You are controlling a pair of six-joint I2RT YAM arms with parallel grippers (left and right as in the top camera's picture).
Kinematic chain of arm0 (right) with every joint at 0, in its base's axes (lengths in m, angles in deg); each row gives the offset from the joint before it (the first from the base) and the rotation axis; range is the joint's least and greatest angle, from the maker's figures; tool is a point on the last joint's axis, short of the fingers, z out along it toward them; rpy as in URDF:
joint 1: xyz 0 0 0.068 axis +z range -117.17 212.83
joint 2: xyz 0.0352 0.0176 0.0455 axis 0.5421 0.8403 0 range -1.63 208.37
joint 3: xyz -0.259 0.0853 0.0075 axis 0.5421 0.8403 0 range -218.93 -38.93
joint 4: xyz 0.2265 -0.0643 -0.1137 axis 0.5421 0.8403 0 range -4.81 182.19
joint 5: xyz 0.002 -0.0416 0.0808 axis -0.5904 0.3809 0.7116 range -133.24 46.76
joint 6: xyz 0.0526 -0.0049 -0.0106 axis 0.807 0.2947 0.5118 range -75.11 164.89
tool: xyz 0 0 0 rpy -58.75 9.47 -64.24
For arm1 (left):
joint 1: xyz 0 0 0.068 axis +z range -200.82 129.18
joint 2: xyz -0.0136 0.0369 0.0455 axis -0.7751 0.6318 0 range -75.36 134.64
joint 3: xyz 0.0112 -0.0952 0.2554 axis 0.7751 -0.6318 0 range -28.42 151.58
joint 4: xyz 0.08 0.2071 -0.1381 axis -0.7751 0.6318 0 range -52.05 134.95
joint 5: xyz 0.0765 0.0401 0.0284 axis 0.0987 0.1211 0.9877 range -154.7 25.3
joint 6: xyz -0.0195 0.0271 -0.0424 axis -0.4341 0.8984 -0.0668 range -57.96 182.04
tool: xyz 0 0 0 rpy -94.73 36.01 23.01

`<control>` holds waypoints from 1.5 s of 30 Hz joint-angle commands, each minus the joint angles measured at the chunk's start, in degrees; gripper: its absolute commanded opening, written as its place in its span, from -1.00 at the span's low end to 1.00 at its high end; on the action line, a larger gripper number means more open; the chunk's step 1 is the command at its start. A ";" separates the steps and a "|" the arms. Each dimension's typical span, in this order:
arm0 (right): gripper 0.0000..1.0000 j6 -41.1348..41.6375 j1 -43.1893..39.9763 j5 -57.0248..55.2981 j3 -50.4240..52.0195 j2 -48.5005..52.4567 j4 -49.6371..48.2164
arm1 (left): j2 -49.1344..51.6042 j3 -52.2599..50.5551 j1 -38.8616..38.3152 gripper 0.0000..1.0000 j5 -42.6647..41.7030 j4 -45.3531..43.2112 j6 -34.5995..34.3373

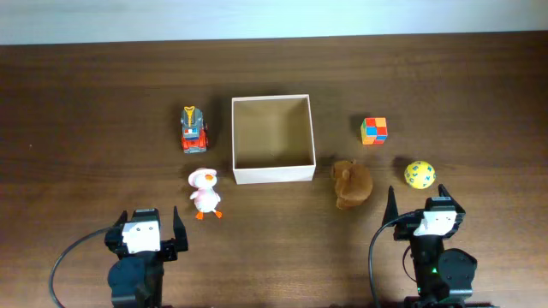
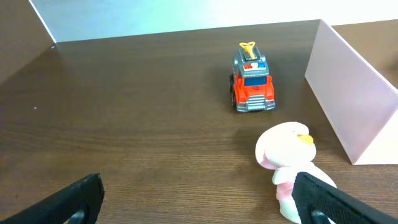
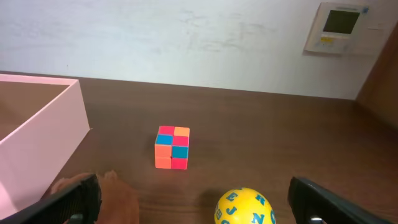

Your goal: Pack container

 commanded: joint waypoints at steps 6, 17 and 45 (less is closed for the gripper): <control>0.98 -0.42 -0.44 0.72 0.52 -0.55 -0.02 | -0.33 -0.44 0.28 0.98 -0.63 -0.09 1.11; 0.98 -0.42 -0.44 0.72 0.52 -0.55 -0.02 | -0.31 -0.44 0.28 0.98 -0.63 -0.09 1.11; 0.98 2.40 -0.46 -13.75 -24.00 23.45 -0.26 | -0.31 -0.44 0.28 0.98 -0.61 -0.09 1.11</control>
